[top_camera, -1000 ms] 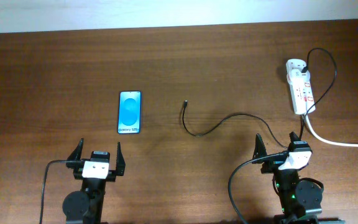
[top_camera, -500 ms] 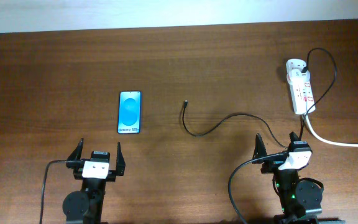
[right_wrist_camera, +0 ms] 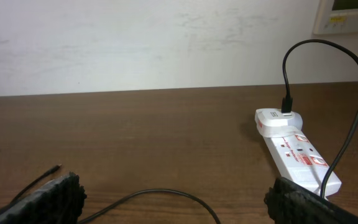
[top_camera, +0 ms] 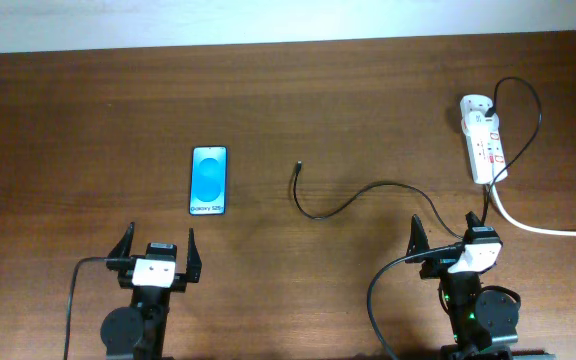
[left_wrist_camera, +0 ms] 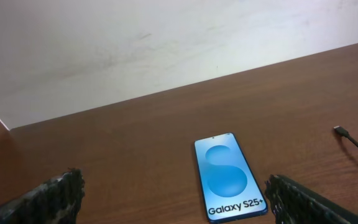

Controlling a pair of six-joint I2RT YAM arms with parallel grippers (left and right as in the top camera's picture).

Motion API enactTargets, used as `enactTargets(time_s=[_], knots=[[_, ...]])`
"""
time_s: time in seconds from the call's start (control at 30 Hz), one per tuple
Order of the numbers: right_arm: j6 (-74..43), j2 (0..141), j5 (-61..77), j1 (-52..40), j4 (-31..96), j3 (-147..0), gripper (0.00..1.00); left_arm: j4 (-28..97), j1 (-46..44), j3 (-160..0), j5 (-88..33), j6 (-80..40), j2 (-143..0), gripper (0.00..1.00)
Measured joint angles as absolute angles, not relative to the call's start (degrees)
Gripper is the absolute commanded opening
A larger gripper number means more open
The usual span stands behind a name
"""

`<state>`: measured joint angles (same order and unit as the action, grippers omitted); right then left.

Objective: Plug charger to phone and switch on socket

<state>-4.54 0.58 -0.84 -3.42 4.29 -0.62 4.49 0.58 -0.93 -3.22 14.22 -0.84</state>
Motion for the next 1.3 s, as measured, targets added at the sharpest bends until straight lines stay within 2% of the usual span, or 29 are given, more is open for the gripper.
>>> enactTargets(time_s=[0.73, 1.3], knots=[[-4.6, 0.6, -0.8, -3.4, 4.3, -0.6, 0.98, 4.5, 0.6, -0.9, -3.2, 13.6, -0.8, 0.99], [-4.5, 0.6, -0.8, -3.4, 4.3, -0.6, 0.98, -0.4, 0.6, -0.9, -3.2, -2.9, -0.8, 0.99]])
